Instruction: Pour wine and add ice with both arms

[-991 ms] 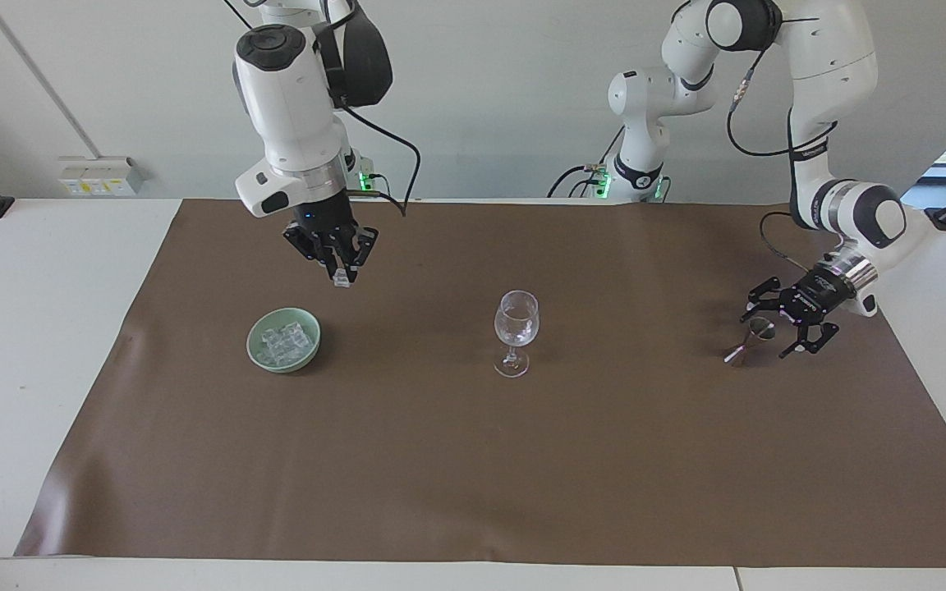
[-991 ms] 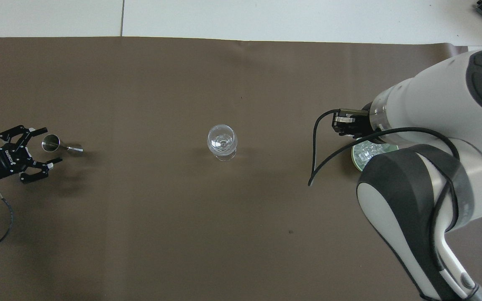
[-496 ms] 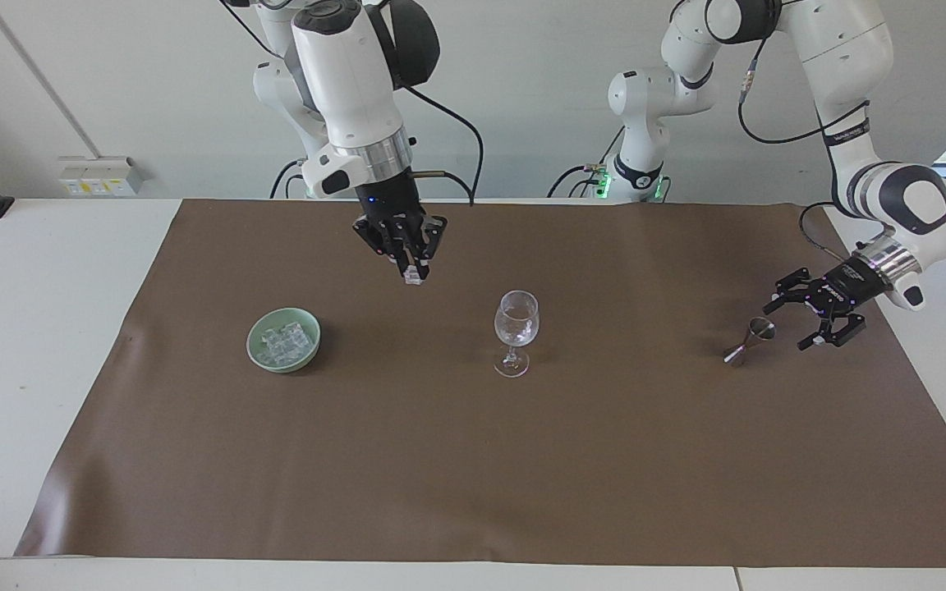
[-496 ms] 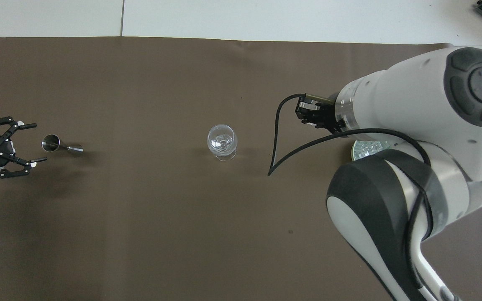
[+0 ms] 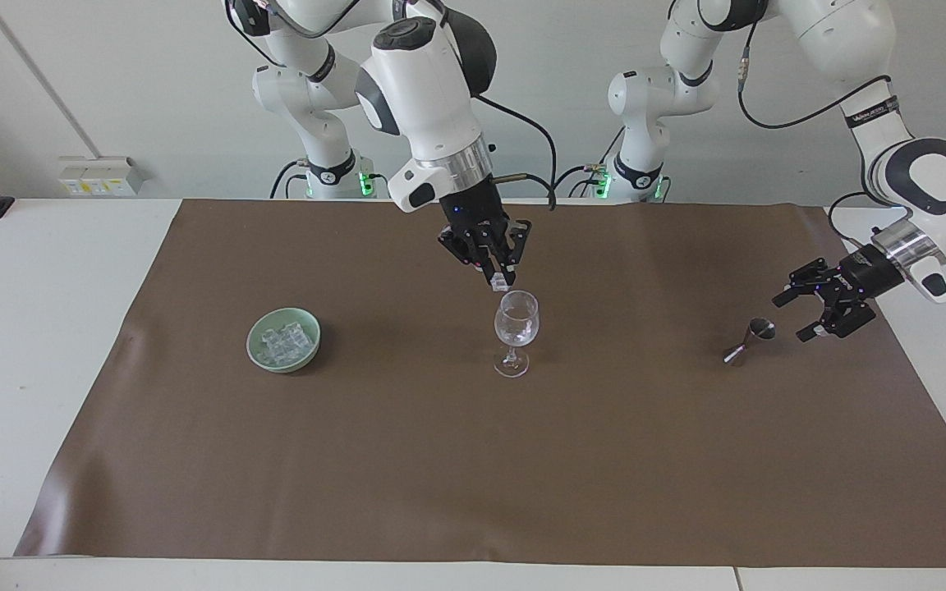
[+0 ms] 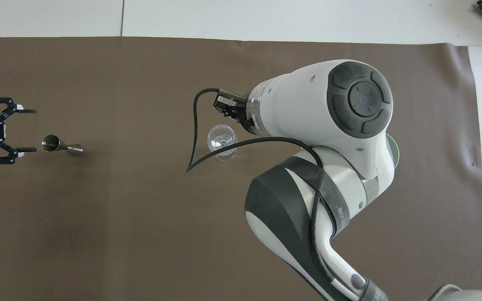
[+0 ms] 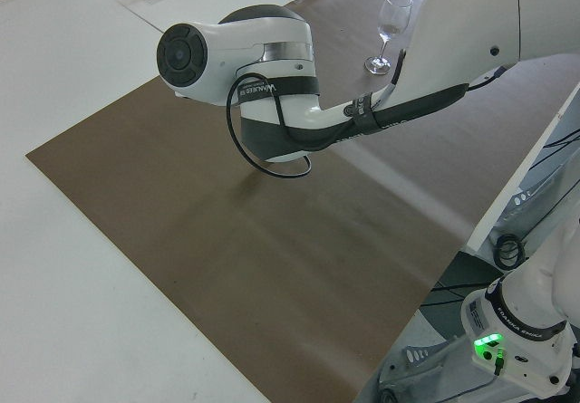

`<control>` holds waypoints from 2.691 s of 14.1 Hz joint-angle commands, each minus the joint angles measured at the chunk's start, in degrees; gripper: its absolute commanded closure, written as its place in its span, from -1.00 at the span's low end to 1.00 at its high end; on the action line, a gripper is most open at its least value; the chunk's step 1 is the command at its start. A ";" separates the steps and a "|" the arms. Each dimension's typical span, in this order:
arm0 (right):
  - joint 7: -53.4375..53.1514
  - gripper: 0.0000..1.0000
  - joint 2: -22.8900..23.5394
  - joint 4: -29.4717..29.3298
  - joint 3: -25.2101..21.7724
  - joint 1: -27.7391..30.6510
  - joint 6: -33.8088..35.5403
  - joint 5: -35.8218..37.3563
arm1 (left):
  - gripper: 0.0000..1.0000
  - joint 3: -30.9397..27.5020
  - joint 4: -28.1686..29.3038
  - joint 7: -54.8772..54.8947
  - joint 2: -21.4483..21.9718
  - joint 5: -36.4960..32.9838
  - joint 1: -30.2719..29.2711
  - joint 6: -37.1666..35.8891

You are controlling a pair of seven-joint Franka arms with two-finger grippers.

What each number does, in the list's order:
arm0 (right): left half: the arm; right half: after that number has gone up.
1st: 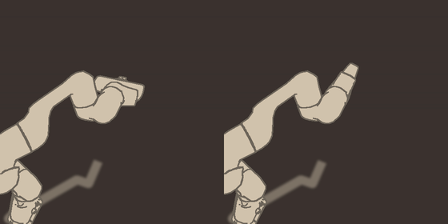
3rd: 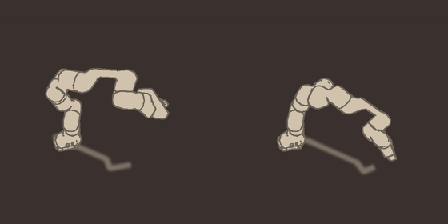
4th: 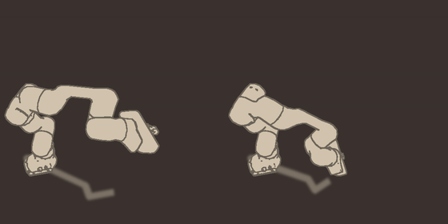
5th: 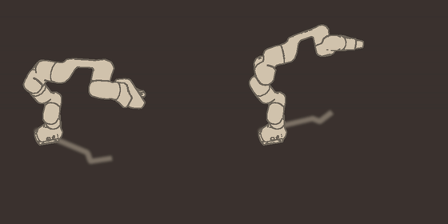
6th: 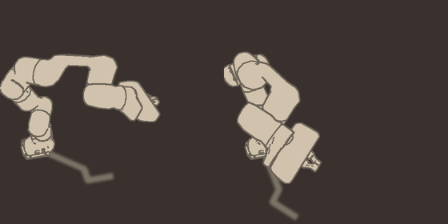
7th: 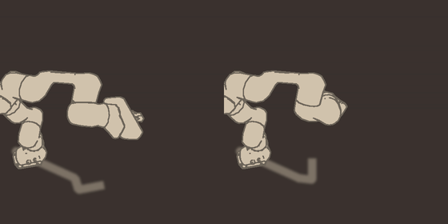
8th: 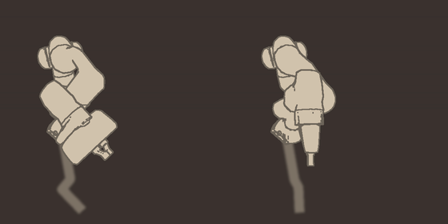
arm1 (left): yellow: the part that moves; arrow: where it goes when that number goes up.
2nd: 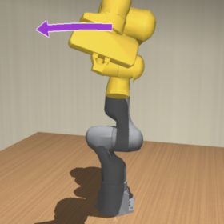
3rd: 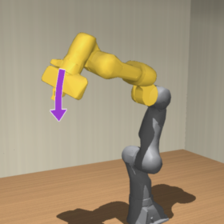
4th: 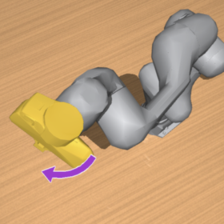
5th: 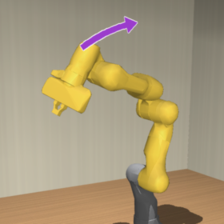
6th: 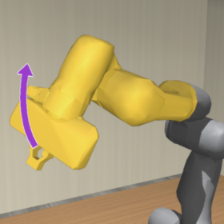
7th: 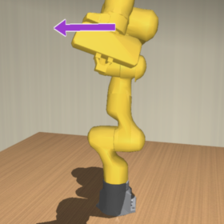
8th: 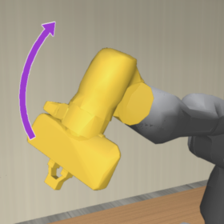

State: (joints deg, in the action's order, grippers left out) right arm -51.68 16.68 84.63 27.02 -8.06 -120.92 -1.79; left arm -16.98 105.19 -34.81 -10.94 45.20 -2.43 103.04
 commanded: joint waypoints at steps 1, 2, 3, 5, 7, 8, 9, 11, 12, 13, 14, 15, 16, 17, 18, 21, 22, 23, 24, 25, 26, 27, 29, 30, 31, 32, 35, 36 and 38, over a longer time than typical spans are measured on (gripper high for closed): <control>-1.67 1.00 2.56 -1.31 0.23 -1.61 -1.07 0.82 | -1.00 4.57 -0.51 0.53 4.24 -8.86 -0.03 1.19; -1.67 1.00 2.56 -0.70 0.23 -1.96 -1.68 1.35 | -1.00 7.20 -0.51 0.36 6.17 -12.73 -0.12 2.16; -1.58 1.00 2.30 0.79 0.23 -1.87 -1.51 1.44 | -1.00 9.40 -0.77 0.10 7.76 -15.47 -0.21 2.52; -1.32 1.00 1.77 2.03 0.32 -1.70 -1.07 1.44 | -1.00 12.49 -3.13 0.10 9.00 -21.35 -0.12 1.91; -1.75 1.00 2.56 2.56 0.32 -2.22 -2.12 1.44 | -1.00 15.39 -6.82 0.36 9.00 -25.50 -0.03 1.64; -1.49 1.00 2.65 2.91 0.32 -2.22 -2.21 1.44 | -1.00 16.62 -8.49 0.36 9.00 -27.25 -0.03 1.21; -1.32 1.00 2.74 3.00 0.32 -2.14 -2.39 1.44 | -1.00 18.03 -10.16 0.53 9.00 -29.36 -0.03 0.24; -1.05 1.00 3.09 3.35 0.32 -2.22 -2.65 1.53 | -1.00 19.79 -14.20 2.80 9.27 -32.10 -0.12 -2.30; -1.05 1.00 3.18 3.35 0.23 -2.31 -2.74 1.62 | -1.00 20.06 -16.22 5.69 9.27 -32.45 -0.12 -4.49; -1.05 1.00 3.79 3.35 0.23 -2.23 -3.53 1.62 | -1.00 20.06 -18.24 9.55 9.35 -32.80 -0.12 -6.69; -1.05 1.00 4.23 3.44 0.23 -2.22 -3.97 1.71 | -1.00 20.06 -19.74 14.89 9.70 -33.16 -0.03 -9.32; -1.05 1.00 4.32 3.53 0.23 -2.22 -4.15 1.97 | -1.00 19.89 -20.45 20.08 10.14 -34.03 0.23 -11.00; -1.14 1.00 4.58 3.62 0.23 -2.22 -4.41 2.23 | -1.00 19.97 -21.16 23.44 10.84 -36.48 0.67 -11.62; -1.23 1.00 4.85 3.62 0.23 -2.22 -4.85 2.32 | -1.00 20.32 -21.51 24.95 11.11 -40.07 1.45 -12.41; -1.14 1.00 4.94 3.62 0.23 -2.22 -4.85 2.32 | -1.00 21.46 -21.69 25.84 11.29 -44.11 2.33 -13.03; -1.23 0.97 5.03 3.53 0.23 -2.14 -5.12 2.32 | -1.00 21.29 -20.82 33.90 13.56 -46.35 4.62 -15.31; -1.23 0.84 5.03 3.53 0.31 -2.14 -5.12 2.32 | -1.00 21.20 -18.90 34.72 14.62 -46.17 5.23 -15.58; -1.31 0.65 5.03 3.53 0.32 -2.14 -5.12 2.23 | -1.00 20.16 -17.57 34.72 15.59 -46.17 6.11 -15.85; -1.49 0.36 5.03 3.53 0.32 -2.14 -5.03 2.23 | -1.00 19.19 -17.91 34.55 15.42 -45.73 7.16 -16.54; -1.49 0.13 5.03 3.44 0.32 -2.14 -5.11 2.23 | -1.00 18.40 -18.35 34.55 14.98 -44.60 7.61 -17.42; -1.49 -0.13 5.03 3.44 0.32 -2.05 -5.12 2.23 | -1.00 17.43 -19.22 34.64 14.37 -42.50 7.61 -18.56; -1.58 -0.39 5.03 3.27 0.32 -2.05 -5.12 2.23 | -1.00 15.86 -20.88 34.64 13.15 -41.61 7.61 -19.88; -1.67 -0.80 4.94 3.00 0.32 -2.14 -5.12 2.32 | -1.00 15.75 -21.78 35.42 13.48 -42.56 7.70 -20.77; -1.75 -1.00 4.94 2.74 0.23 -2.22 -5.12 2.41 | -1.00 15.75 -20.30 35.43 14.01 -42.48 7.61 -20.77; -1.67 -1.00 4.85 2.65 0.23 -2.22 -5.12 2.84 | -1.00 15.49 -18.98 35.25 14.97 -42.39 7.53 -20.34; -1.41 -1.00 4.85 2.56 0.23 -1.79 -5.03 3.98 | -1.00 15.40 -18.97 35.34 14.98 -42.39 7.35 -20.59; -0.97 -1.00 3.45 2.04 -0.21 -0.21 -4.85 6.36 | -1.00 15.49 -18.88 35.51 14.63 -42.48 6.65 -20.51; -0.96 -1.00 3.01 2.04 -0.30 0.41 -4.76 8.19 | -1.00 15.40 -18.88 35.51 14.45 -42.56 6.82 -20.33; -0.70 -1.00 1.78 2.30 -0.12 2.68 -3.89 13.11 | -1.00 15.40 -18.97 35.43 14.36 -42.56 6.82 -20.51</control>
State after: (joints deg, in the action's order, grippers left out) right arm -51.99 20.09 86.26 26.35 -7.70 -125.15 7.32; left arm -1.10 85.47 -0.01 2.83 2.21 4.14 83.21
